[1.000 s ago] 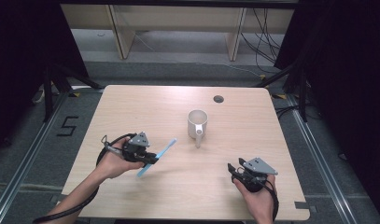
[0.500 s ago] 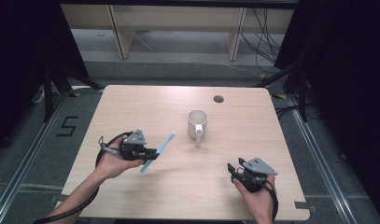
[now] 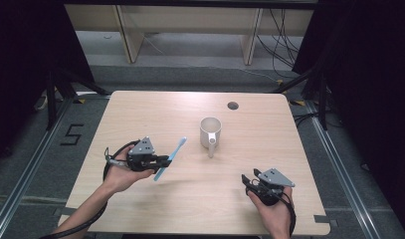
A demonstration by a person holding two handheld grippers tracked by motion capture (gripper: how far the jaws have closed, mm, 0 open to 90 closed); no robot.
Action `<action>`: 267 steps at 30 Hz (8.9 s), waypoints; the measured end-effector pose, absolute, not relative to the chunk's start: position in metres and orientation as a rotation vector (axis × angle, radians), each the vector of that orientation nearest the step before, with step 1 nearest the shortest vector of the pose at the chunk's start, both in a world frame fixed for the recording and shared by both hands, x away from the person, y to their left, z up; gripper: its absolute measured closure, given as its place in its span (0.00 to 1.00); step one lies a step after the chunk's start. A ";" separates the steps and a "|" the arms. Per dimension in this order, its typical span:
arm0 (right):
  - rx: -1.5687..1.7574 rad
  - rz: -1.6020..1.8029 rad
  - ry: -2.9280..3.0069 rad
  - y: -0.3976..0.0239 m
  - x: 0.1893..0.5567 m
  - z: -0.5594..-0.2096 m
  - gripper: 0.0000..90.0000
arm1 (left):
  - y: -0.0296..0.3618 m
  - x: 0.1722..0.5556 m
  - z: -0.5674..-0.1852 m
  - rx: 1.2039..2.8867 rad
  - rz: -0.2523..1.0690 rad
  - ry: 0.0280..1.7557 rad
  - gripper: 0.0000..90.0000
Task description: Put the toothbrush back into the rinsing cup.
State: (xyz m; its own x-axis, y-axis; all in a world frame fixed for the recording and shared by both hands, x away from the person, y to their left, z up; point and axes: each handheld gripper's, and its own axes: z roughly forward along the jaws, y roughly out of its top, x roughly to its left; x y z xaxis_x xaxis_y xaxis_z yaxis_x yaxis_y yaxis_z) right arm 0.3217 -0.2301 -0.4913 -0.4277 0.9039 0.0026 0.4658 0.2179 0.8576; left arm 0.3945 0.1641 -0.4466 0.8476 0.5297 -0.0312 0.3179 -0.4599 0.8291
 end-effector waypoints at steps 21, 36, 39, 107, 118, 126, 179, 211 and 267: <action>1.229 1.126 2.014 -0.224 0.321 -0.490 0.54 | 0.160 0.391 -0.450 1.949 0.343 0.585 0.87; 1.232 1.130 2.020 -0.220 0.322 -0.492 0.54 | 0.157 0.391 -0.453 1.846 0.367 0.549 0.87; 1.226 1.129 2.022 -0.220 0.322 -0.492 0.54 | 0.156 0.391 -0.454 1.825 0.368 0.547 0.87; 1.130 1.346 1.958 -0.194 0.320 -0.460 0.53 | 0.133 0.393 -0.461 1.672 0.440 0.494 0.87; 1.127 1.437 1.924 -0.166 0.327 -0.445 0.58 | 0.127 0.394 -0.461 1.672 0.447 0.482 0.87; 1.102 1.499 1.899 -0.151 0.335 -0.438 0.60 | 0.124 0.396 -0.461 1.669 0.454 0.476 0.87; 1.083 1.658 1.890 -0.105 0.367 -0.416 0.81 | 0.102 0.392 -0.459 1.685 0.451 0.437 0.87; 1.059 1.636 1.855 -0.103 0.369 -0.416 0.96 | 0.102 0.395 -0.459 1.711 0.438 0.475 0.77; 1.078 1.573 1.790 -0.123 0.373 -0.403 0.96 | 0.209 0.371 -0.504 1.590 0.596 0.783 0.41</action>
State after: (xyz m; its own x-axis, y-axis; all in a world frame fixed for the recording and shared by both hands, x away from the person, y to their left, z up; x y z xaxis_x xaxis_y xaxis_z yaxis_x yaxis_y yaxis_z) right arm 0.3734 -0.1228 -0.4030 -0.5480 0.8281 0.1182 0.2237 0.0089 0.9746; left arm 0.3705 0.2093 -0.5044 0.6413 0.7657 -0.0493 0.1563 -0.0675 0.9854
